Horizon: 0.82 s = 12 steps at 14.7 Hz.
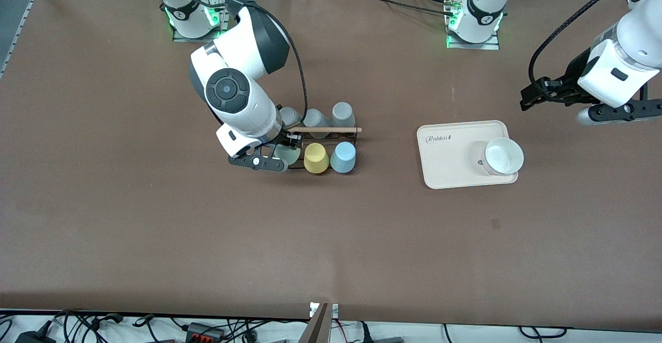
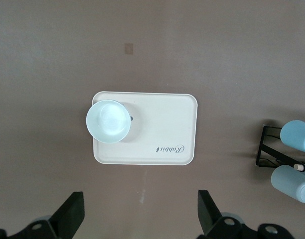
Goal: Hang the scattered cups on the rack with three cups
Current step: 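Carry the teal cup to the rack and hang it on a peg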
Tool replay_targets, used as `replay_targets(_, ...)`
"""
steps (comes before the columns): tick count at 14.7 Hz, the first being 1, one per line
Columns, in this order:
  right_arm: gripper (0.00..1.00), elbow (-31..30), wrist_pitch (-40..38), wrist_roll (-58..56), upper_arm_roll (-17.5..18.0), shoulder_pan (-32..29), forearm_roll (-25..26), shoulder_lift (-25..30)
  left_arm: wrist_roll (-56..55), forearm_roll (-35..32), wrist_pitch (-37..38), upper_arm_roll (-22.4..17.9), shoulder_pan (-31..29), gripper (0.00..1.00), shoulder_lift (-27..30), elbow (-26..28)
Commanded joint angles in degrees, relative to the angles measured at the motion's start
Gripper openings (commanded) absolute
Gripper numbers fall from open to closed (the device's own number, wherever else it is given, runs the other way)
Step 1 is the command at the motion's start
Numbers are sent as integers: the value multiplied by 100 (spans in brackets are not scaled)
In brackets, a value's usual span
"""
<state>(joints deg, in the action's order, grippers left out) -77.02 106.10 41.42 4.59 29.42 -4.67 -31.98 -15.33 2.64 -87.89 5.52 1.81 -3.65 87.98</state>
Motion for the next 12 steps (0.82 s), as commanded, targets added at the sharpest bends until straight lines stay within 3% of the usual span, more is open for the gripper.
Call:
replay_targets(1,23,205,-107,121,-20,28,-34,-177,100,-35,27,19,-22,100,31,-53)
replay_targets(12,24,214,95,235,-37,152,-25,-634,100,-61,9,19,-49,100,31,-61)
